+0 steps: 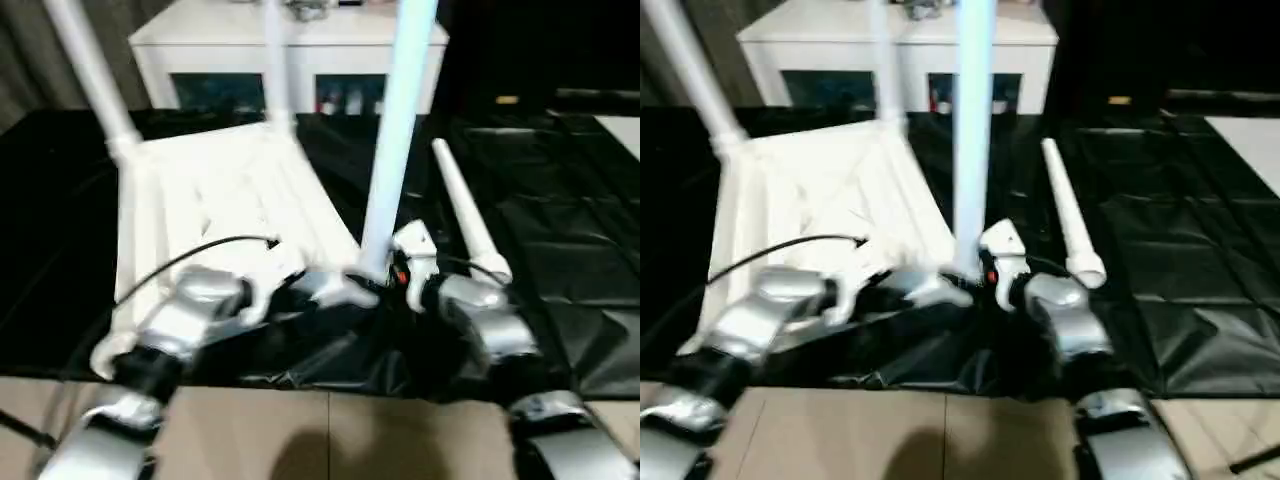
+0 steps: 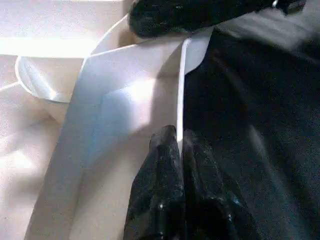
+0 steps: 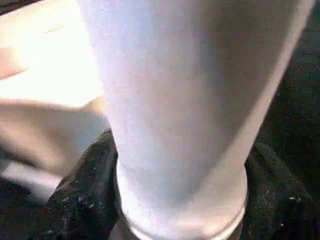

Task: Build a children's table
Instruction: Rotate leg to tighten

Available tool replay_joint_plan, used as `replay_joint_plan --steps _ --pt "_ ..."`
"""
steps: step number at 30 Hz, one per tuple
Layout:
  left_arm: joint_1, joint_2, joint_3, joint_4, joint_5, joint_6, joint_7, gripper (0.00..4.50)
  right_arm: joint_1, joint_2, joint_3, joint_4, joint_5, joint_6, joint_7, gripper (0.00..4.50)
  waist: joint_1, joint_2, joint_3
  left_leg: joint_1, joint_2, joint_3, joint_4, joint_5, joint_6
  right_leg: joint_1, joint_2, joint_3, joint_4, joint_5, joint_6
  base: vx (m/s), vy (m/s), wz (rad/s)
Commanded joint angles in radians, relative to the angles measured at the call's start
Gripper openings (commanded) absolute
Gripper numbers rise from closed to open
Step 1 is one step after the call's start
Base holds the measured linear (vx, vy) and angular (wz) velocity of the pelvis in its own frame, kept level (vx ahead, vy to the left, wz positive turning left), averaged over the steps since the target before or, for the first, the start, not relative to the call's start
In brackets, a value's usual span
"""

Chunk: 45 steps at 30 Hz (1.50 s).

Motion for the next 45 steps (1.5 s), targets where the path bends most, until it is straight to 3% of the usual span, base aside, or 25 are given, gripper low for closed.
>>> replay_joint_plan --steps 1,5,9,10,13,14,15,17,21,22,23,26,28,31,34,36,45 --pt "-0.018 -0.057 0.071 0.072 -0.005 0.036 0.209 0.0 0.005 0.06 -0.001 0.056 0.002 0.045 -0.124 2.73 -0.002 -0.014 -0.055 0.001 0.013 -0.012 -0.08 -0.235 0.019 0.045 -0.034 0.036 -0.086 -0.382 -0.15 0.0 0.0 0.0" --pt "-0.062 -0.132 0.094 0.16 0.008 0.016 0.359 0.0 -0.033 0.142 -0.039 0.141 -0.01 0.028 -0.354 2.72 -0.004 -0.01 -0.058 0.003 0.01 -0.013 -0.08 -0.239 0.028 0.044 -0.036 0.034 -0.097 -0.422 -0.125 0.0 0.0 0.0" --pt "-0.076 -0.141 0.09 0.177 0.015 0.004 0.366 0.0 -0.052 0.171 -0.034 0.163 -0.026 0.0 -0.373 2.72 -0.004 -0.008 -0.061 -0.002 0.008 -0.012 -0.08 -0.232 0.049 0.046 -0.035 0.034 -0.094 -0.382 -0.127 0.0 0.0 0.0" --pt "-0.078 -0.135 0.083 0.178 0.022 -0.004 0.36 0.0 -0.057 0.177 -0.037 0.162 -0.018 -0.017 -0.35 3.28 -0.004 -0.008 -0.061 -0.001 0.009 -0.012 -0.08 -0.234 0.051 0.045 -0.035 0.034 -0.094 -0.381 -0.127 0.0 0.0 0.0" --pt "-0.064 -0.105 0.06 0.152 0.031 -0.025 0.297 0.0 -0.056 0.164 -0.032 0.119 -0.008 -0.073 -0.278 3.49 -0.003 -0.009 -0.063 -0.005 0.009 -0.013 -0.079 -0.24 0.065 0.047 -0.036 0.033 -0.093 -0.377 -0.125 0.0 0.0 0.0" --pt "-0.048 -0.08 0.043 0.128 0.032 -0.036 0.244 0.0 -0.055 0.138 -0.03 0.091 -0.004 -0.087 -0.242 3.49 -0.014 -0.012 -0.062 -0.02 0.008 -0.019 -0.084 -0.237 0.066 0.059 -0.037 0.03 -0.088 -0.377 -0.119 0.0 0.0 0.0" --pt "-0.041 -0.069 0.036 0.119 0.032 -0.041 0.22 0.0 -0.057 0.125 -0.028 0.083 -0.008 -0.096 -0.229 3.69 -0.015 -0.007 -0.064 -0.023 0.01 -0.023 -0.086 -0.234 0.064 0.063 -0.038 0.027 -0.087 -0.378 -0.117 0.0 0.0 0.0" --pt "-0.02 -0.04 0.015 0.088 0.027 -0.066 0.144 0.0 -0.057 0.094 -0.023 0.059 -0.003 -0.091 -0.177 3.88 -0.023 -0.005 -0.065 -0.017 0.012 -0.021 -0.081 -0.222 0.065 0.057 -0.037 0.027 -0.086 -0.322 -0.144 0.0 0.0 0.0" --pt "0.013 0.006 -0.01 0.038 0.015 -0.079 0.031 0.0 -0.047 0.045 -0.017 0.01 0.033 -0.057 -0.031 4.26 -0.012 -0.005 -0.069 -0.006 0.014 -0.013 -0.073 -0.185 0.094 0.052 -0.037 0.031 -0.077 -0.241 -0.199 0.0 0.0 0.0" --pt "0.04 0.041 -0.033 -0.008 -0.001 -0.095 -0.061 0.0 -0.032 -0.002 0.01 -0.028 0.039 -0.041 0.083 4.32 -0.011 -0.003 -0.069 -0.006 0.016 -0.013 -0.072 -0.171 0.095 0.052 -0.037 0.033 -0.074 -0.222 -0.207 0.0 0.0 0.0" --pt "0.065 0.076 -0.054 -0.054 -0.022 -0.096 -0.146 0.0 -0.015 -0.051 0.039 -0.063 0.037 -0.028 0.19 4.36 -0.006 -0.003 -0.075 -0.012 0.018 -0.018 -0.069 -0.134 0.113 0.064 -0.035 0.029 -0.062 -0.153 -0.222 0.0 0.0 0.0" --pt "0.103 0.149 -0.099 -0.138 -0.051 -0.087 -0.284 0.0 0.022 -0.156 0.113 -0.122 0.011 -0.029 0.393 4.43 0.012 0.003 -0.079 -0.005 0.02 -0.009 -0.053 -0.049 0.154 0.051 -0.023 0.031 -0.037 0.031 -0.277 0.025 0.005 0.02" --pt "0.11 0.171 -0.105 -0.164 -0.064 -0.079 -0.331 0.0 0.034 -0.196 0.143 -0.14 0.0 -0.039 0.47 4.43 0.016 0.005 -0.08 -0.006 0.02 -0.01 -0.05 -0.027 0.169 0.052 -0.025 0.03 -0.03 0.073 -0.298 0.067 0.025 0.05" --pt "0.119 0.192 -0.107 -0.203 -0.086 -0.05 -0.391 0.0 0.037 -0.223 0.161 -0.154 0.005 -0.024 0.539 4.43 0.027 0.004 -0.076 -0.004 0.025 -0.007 -0.055 -0.085 0.149 0.051 -0.03 0.031 -0.037 -0.01 -0.296 0.0 0.0 0.0" --pt "0.121 0.204 -0.105 -0.224 -0.092 -0.04 -0.406 0.0 0.025 -0.23 0.164 -0.161 0.025 -0.01 0.577 4.43 0.026 0.002 -0.068 -0.003 0.027 -0.009 -0.065 -0.176 0.095 0.051 -0.032 0.034 -0.048 -0.123 -0.266 0.0 0.0 0.0" --pt "0.118 0.204 -0.105 -0.22 -0.089 -0.044 -0.398 0.0 0.021 -0.231 0.165 -0.158 0.027 -0.008 0.583 4.43 0.026 0.001 -0.067 -0.002 0.026 -0.008 -0.066 -0.192 0.077 0.05 -0.032 0.036 -0.051 -0.144 -0.255 0.0 0.0 0.0" --pt "0.112 0.205 -0.099 -0.216 -0.085 -0.042 -0.389 0.0 -0.01 -0.24 0.176 -0.103 -0.001 -0.03 0.605 3.88 0.026 -0.004 -0.07 -0.009 0.023 -0.009 -0.062 -0.145 0.077 0.054 -0.034 0.036 -0.046 -0.128 -0.243 0.0 0.0 0.0"
